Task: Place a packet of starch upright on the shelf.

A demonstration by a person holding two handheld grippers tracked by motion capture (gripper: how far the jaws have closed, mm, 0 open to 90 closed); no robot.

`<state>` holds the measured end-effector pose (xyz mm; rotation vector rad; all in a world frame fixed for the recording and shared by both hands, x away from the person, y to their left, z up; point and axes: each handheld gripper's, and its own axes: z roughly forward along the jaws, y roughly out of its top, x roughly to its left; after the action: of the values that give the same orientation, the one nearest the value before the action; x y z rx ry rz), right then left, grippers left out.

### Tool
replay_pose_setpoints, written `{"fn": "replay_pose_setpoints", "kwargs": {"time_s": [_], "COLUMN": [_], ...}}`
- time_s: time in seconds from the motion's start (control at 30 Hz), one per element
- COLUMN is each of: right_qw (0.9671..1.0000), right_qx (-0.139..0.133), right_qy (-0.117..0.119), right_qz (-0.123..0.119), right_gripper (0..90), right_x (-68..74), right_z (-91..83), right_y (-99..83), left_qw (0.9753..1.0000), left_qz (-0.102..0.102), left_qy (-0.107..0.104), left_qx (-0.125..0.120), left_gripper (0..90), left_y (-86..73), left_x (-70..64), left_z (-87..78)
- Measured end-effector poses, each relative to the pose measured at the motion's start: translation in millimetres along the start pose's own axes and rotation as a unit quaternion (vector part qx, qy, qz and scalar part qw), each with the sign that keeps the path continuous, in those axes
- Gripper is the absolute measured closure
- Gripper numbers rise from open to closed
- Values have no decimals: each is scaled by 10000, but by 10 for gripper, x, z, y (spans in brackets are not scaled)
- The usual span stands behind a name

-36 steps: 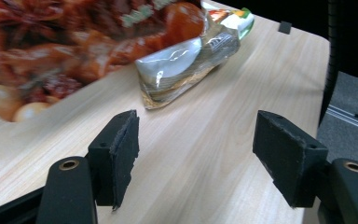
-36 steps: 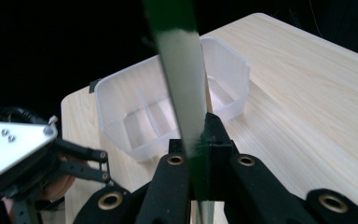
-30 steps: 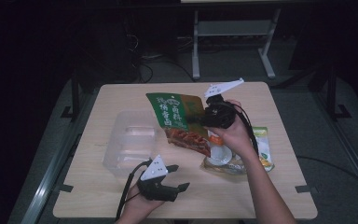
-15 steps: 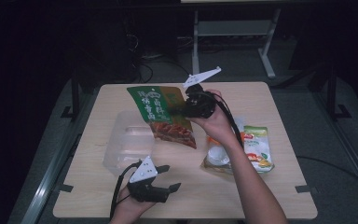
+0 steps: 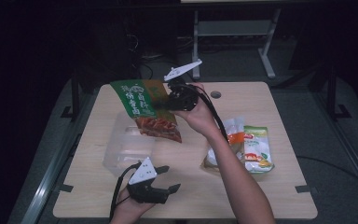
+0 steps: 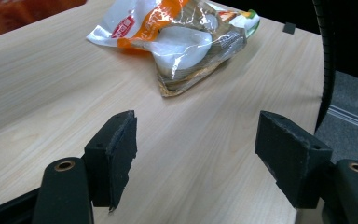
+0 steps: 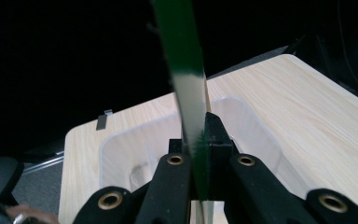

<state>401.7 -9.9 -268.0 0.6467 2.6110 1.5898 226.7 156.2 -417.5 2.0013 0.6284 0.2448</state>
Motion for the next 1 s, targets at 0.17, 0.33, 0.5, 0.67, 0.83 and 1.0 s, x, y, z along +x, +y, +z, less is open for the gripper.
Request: {"fn": "replay_pose_setpoints", "kwargs": {"time_s": [0.17, 0.33, 0.5, 0.67, 0.83, 1.0], "right_qw": [10000, 10000, 9999, 9999, 9996, 9993], "right_qx": [15, 68, 47, 10, -58, -88], "right_qy": [45, 41, 4, -41, -46, -14], "right_qz": [15, 16, 91, 131, 260, 361], "right_gripper": [893, 893, 893, 894, 894, 894], "right_x": [-12, -31, -93, -166, -284, -358], "right_z": [153, 247, 396, 518, 725, 920], "right_y": [46, 102, 186, 230, 270, 266], "left_qw": [10000, 10000, 10000, 9999, 9999, 9999], "left_qz": [7, 32, 45, 43, 35, -11], "left_qy": [4, 21, 53, 62, 78, 82], "left_qx": [53, 64, 59, 121, 89, 78], "left_gripper": [291, 291, 291, 291, 291, 291], "left_y": [-10, -10, -7, -15, -18, -24], "left_x": [5, 18, 36, 67, 65, 80], "left_z": [3, 5, -8, 15, 25, 26]}}
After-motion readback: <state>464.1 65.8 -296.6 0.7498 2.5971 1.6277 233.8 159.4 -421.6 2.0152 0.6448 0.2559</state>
